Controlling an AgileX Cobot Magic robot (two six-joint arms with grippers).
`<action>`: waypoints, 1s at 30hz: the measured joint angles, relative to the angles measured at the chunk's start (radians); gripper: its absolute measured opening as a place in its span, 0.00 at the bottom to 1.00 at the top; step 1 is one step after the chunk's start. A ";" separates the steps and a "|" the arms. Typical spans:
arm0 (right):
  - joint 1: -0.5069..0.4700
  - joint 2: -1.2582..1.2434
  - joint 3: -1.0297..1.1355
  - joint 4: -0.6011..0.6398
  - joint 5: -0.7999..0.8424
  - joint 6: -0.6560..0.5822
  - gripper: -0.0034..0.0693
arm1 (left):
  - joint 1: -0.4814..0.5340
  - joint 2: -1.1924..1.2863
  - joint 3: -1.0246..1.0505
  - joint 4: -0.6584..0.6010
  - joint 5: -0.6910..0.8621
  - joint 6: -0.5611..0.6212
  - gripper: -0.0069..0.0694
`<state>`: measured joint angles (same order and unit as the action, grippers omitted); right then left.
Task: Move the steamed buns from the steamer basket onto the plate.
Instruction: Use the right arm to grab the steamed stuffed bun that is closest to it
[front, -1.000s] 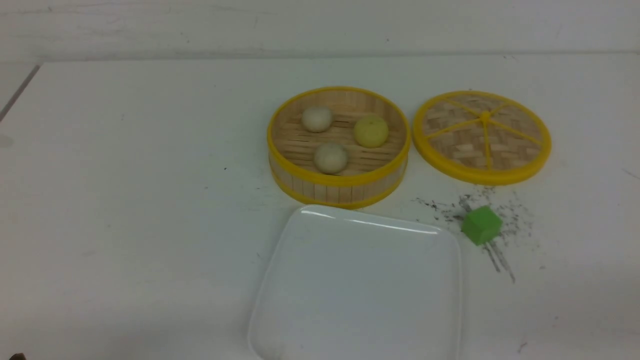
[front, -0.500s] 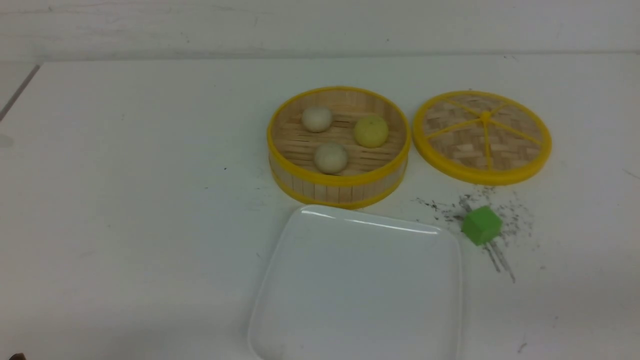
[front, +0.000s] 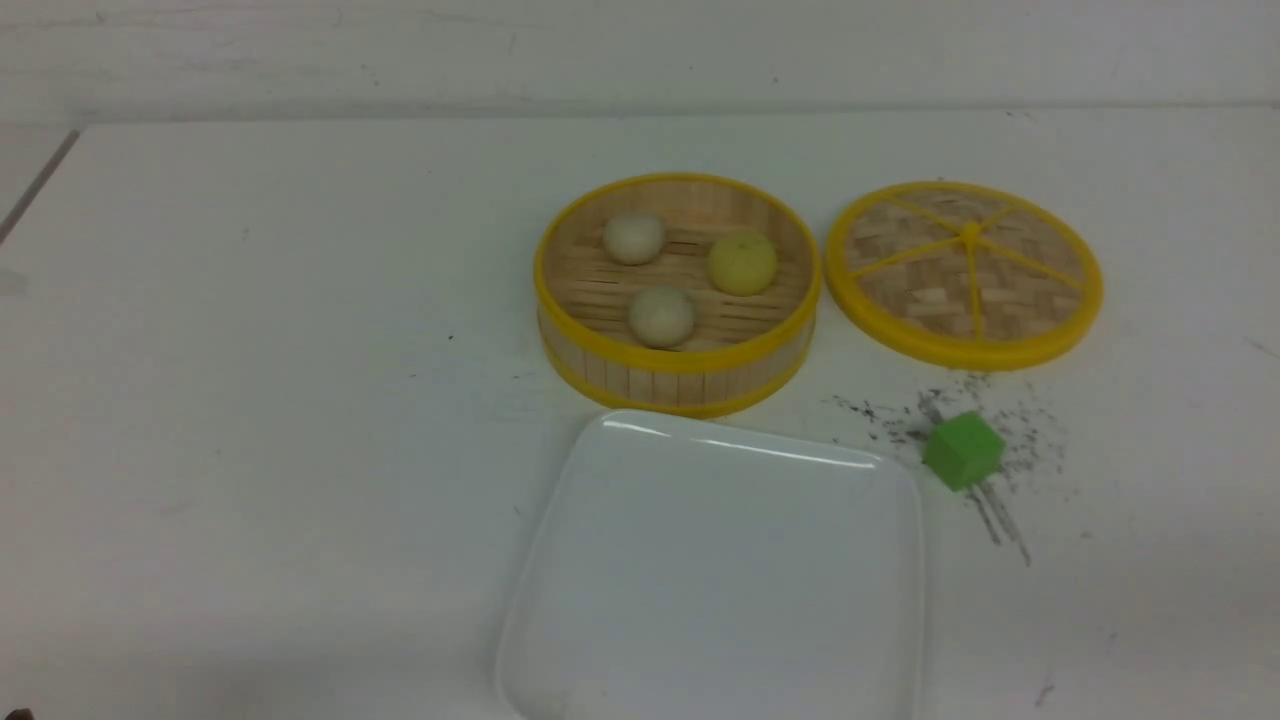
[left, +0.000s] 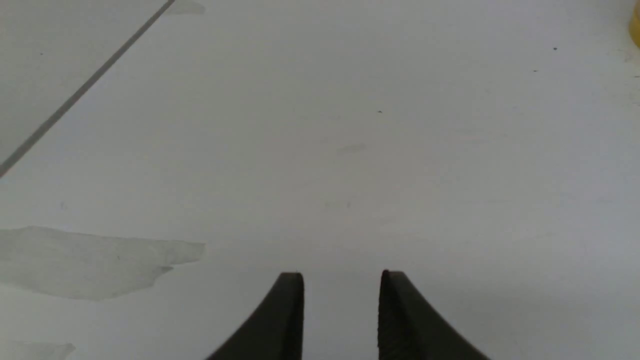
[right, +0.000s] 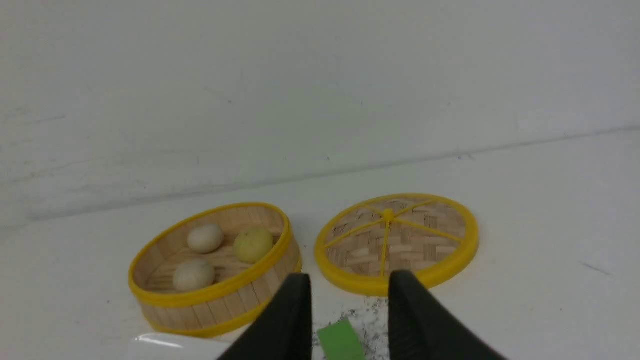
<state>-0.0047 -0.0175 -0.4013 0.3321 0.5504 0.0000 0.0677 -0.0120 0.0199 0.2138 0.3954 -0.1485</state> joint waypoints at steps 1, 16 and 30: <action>0.000 0.000 -0.004 0.008 0.019 0.000 0.38 | 0.000 0.000 0.000 0.001 -0.003 0.000 0.41; 0.000 0.718 -0.579 0.415 0.355 -0.524 0.38 | 0.000 0.000 0.009 -0.422 -0.527 -0.415 0.41; 0.047 2.071 -1.991 0.512 0.690 -0.523 0.38 | 0.000 0.255 -0.468 -0.012 -0.071 -0.571 0.41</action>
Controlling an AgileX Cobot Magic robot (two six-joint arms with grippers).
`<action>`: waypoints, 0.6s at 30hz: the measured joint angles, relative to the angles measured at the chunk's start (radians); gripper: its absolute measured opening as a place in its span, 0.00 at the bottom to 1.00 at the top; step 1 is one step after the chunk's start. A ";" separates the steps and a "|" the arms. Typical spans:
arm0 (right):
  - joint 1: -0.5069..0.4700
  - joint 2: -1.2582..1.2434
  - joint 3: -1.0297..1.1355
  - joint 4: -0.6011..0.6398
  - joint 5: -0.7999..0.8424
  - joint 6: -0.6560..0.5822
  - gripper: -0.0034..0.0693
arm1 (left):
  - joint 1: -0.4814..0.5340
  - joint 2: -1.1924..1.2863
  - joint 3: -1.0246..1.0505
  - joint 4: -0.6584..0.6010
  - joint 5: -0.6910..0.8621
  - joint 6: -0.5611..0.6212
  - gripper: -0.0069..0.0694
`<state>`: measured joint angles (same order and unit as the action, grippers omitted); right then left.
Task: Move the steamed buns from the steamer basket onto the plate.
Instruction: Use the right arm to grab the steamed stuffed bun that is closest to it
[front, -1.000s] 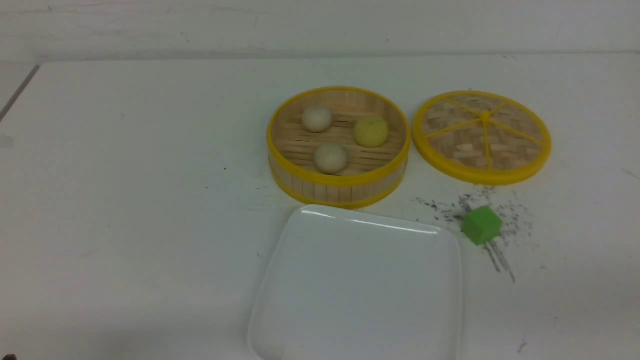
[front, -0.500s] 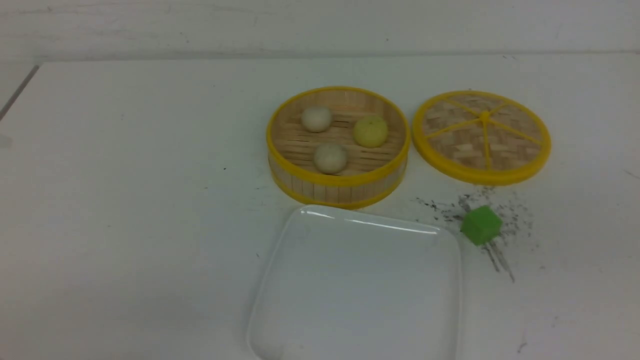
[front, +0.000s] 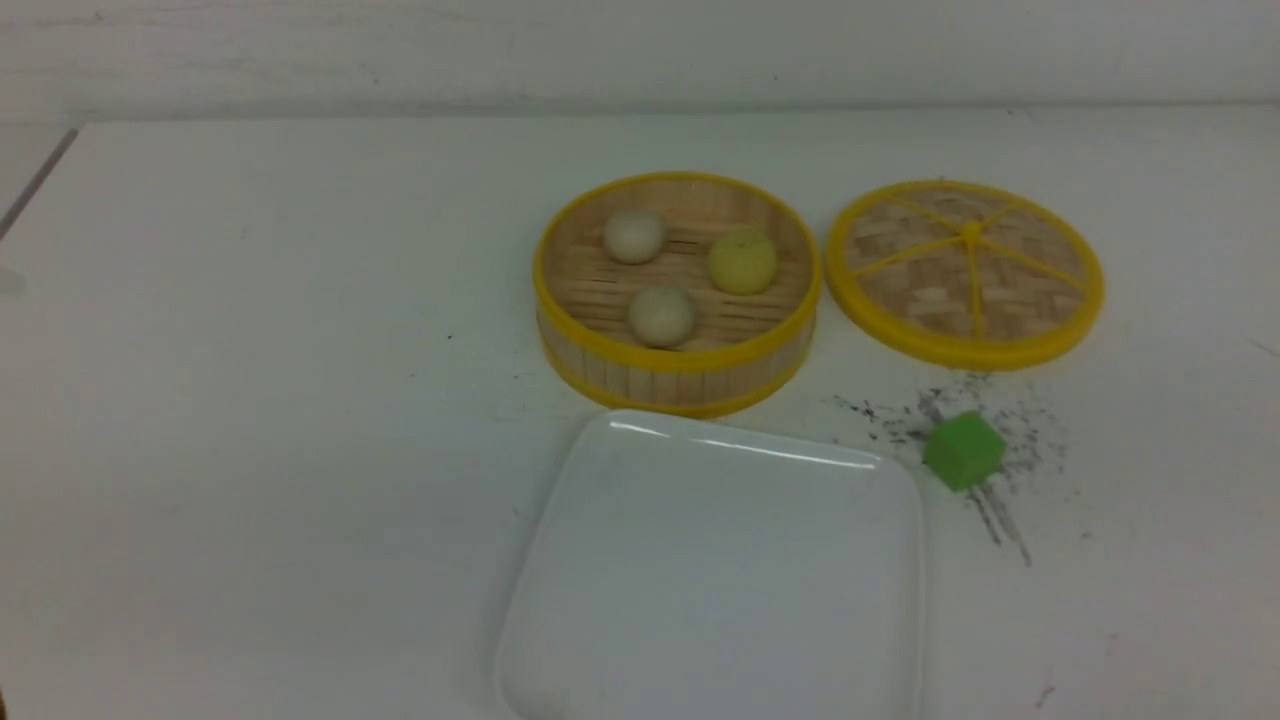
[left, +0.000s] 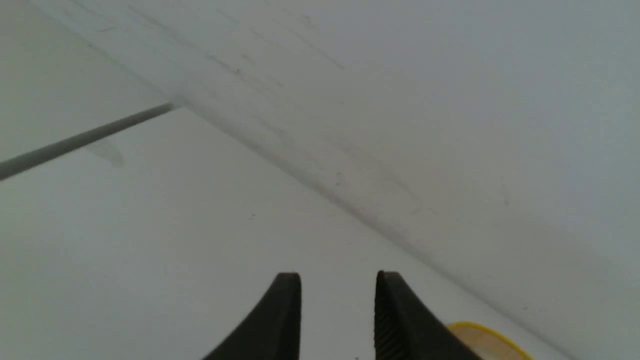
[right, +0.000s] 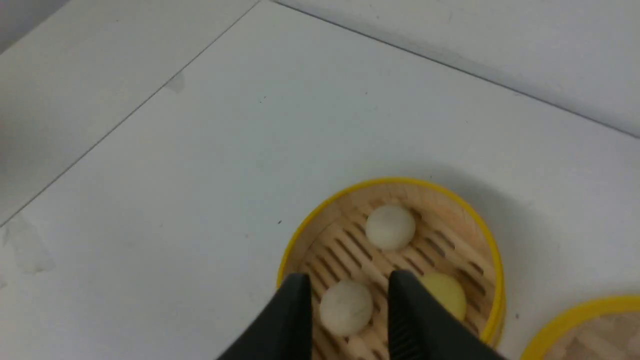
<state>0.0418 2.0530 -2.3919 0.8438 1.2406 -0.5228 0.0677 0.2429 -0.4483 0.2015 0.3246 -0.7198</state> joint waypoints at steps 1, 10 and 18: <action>0.002 0.014 0.000 0.000 0.000 0.000 0.38 | 0.000 0.006 -0.016 0.003 0.011 0.006 0.41; 0.047 0.386 -0.338 -0.172 0.015 0.060 0.38 | 0.000 0.250 -0.192 -0.230 0.119 0.363 0.41; 0.138 0.466 -0.347 -0.340 0.015 0.018 0.38 | 0.000 0.336 -0.192 -0.530 0.129 0.761 0.41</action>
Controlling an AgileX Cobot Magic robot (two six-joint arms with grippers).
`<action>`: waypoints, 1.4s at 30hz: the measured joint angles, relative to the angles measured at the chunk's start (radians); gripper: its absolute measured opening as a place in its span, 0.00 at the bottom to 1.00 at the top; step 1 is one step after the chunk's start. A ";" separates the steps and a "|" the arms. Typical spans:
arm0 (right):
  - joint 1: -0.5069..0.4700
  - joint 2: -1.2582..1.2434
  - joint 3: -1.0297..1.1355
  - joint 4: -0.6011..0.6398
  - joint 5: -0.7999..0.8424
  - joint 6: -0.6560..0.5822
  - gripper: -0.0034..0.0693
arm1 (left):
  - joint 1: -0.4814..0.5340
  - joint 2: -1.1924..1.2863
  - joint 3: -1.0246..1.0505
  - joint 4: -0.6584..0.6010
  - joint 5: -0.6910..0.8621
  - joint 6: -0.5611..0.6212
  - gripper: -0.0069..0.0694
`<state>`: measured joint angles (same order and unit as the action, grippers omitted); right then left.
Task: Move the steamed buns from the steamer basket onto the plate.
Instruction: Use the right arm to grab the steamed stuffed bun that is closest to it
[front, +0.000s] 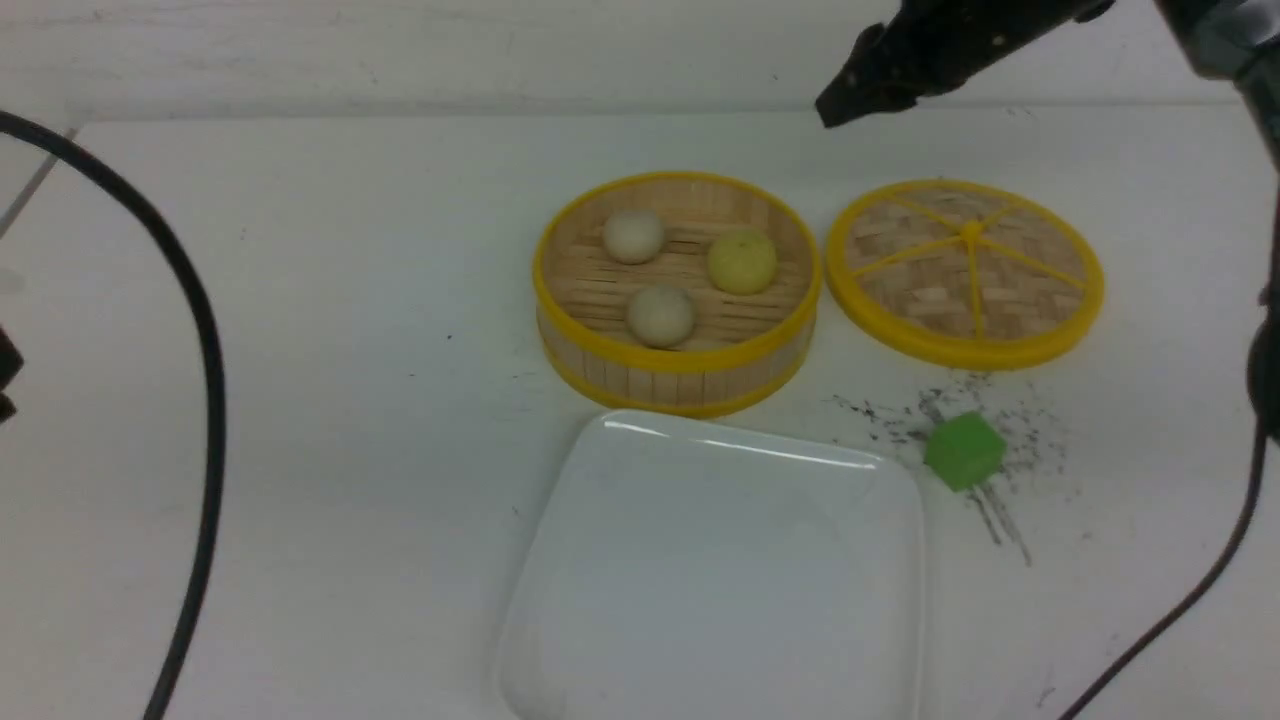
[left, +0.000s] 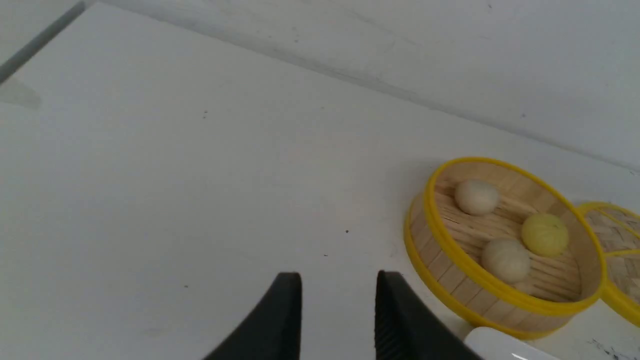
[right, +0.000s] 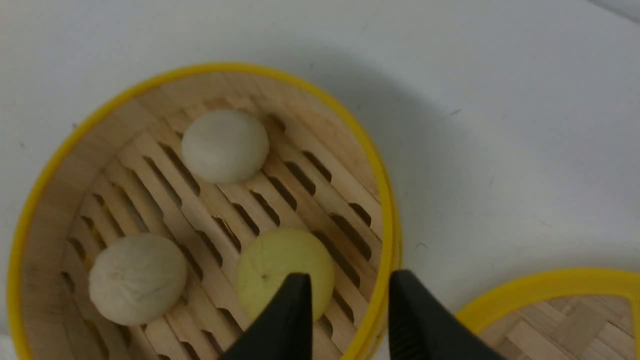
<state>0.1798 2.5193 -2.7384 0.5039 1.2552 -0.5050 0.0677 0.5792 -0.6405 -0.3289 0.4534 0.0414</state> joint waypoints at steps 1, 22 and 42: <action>0.004 0.002 0.000 -0.014 0.000 -0.002 0.38 | 0.000 0.000 0.000 -0.005 -0.001 0.006 0.41; 0.095 0.022 0.076 -0.113 -0.001 0.040 0.50 | 0.000 0.000 0.000 -0.083 0.015 0.140 0.41; 0.119 0.023 0.172 -0.143 -0.004 -0.071 0.50 | 0.000 0.000 0.000 -0.085 0.012 0.174 0.41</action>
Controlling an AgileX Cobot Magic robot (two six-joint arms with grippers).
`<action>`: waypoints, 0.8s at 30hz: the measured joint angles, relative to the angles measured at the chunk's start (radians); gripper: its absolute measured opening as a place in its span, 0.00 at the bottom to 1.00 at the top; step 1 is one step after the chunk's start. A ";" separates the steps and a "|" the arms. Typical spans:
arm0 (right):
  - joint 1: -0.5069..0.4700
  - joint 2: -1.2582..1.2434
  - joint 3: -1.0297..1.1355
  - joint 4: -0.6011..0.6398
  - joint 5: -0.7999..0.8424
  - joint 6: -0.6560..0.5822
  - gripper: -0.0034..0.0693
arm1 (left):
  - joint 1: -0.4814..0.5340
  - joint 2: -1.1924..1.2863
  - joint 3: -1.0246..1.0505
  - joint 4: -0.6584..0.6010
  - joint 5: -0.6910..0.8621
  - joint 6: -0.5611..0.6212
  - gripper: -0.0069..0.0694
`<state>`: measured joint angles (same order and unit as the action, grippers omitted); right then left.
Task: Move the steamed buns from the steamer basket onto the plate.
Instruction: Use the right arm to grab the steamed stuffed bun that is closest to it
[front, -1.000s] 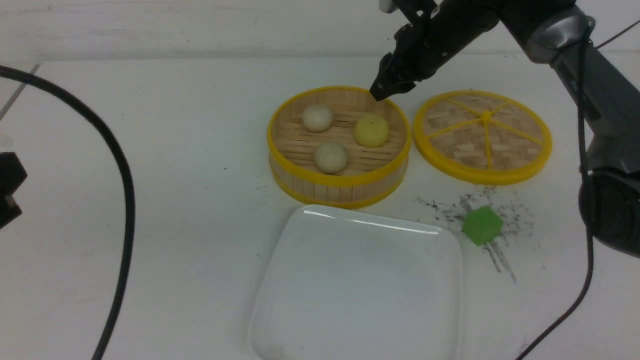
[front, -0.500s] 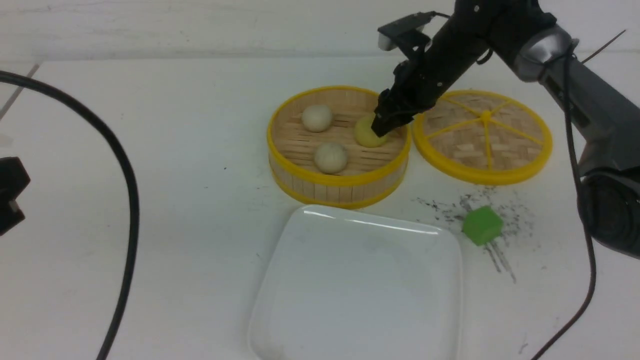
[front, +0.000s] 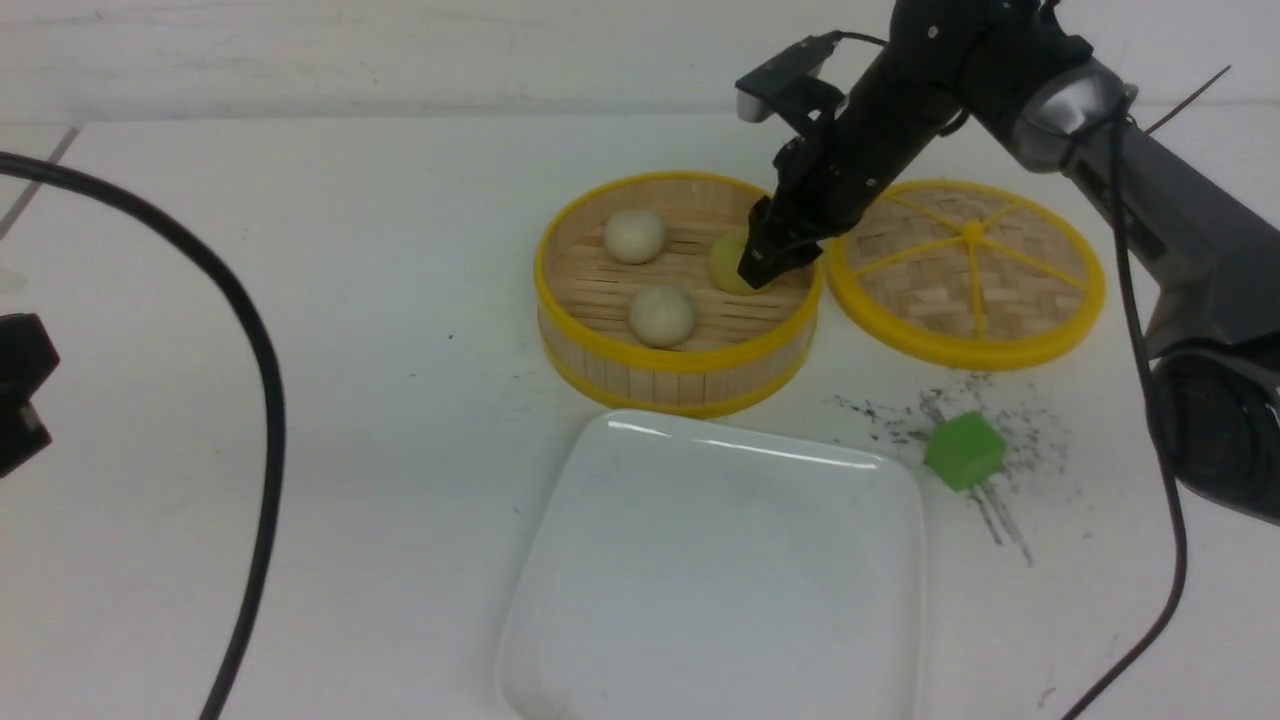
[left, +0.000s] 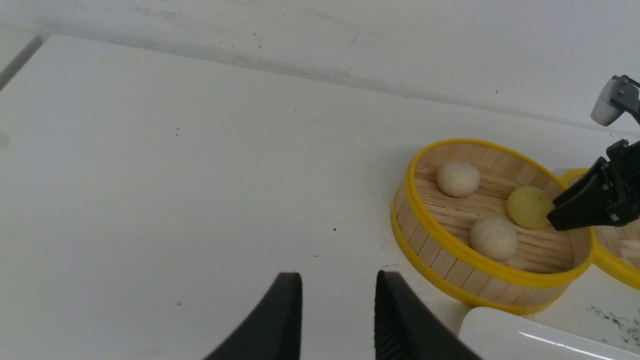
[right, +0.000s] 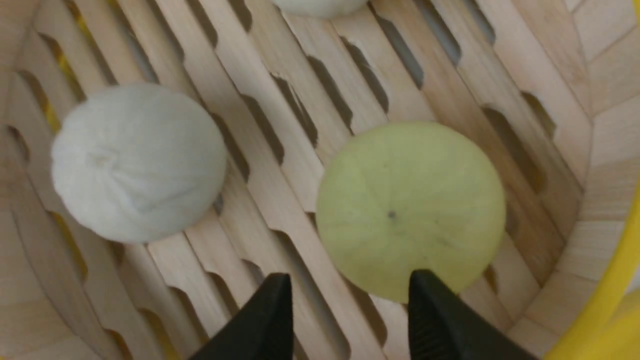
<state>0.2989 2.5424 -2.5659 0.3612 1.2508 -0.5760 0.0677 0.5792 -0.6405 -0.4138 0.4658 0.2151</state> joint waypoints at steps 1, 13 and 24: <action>0.000 0.000 0.000 -0.004 0.000 -0.003 0.50 | 0.000 0.000 0.000 0.000 0.000 0.000 0.41; 0.000 -0.001 -0.001 -0.015 -0.007 -0.026 0.51 | 0.000 0.000 0.000 0.000 0.002 0.000 0.41; 0.000 -0.003 -0.101 0.004 -0.005 -0.029 0.51 | 0.000 0.000 0.000 0.000 0.002 0.000 0.41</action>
<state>0.2989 2.5395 -2.6669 0.3654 1.2458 -0.6045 0.0677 0.5792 -0.6405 -0.4138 0.4681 0.2151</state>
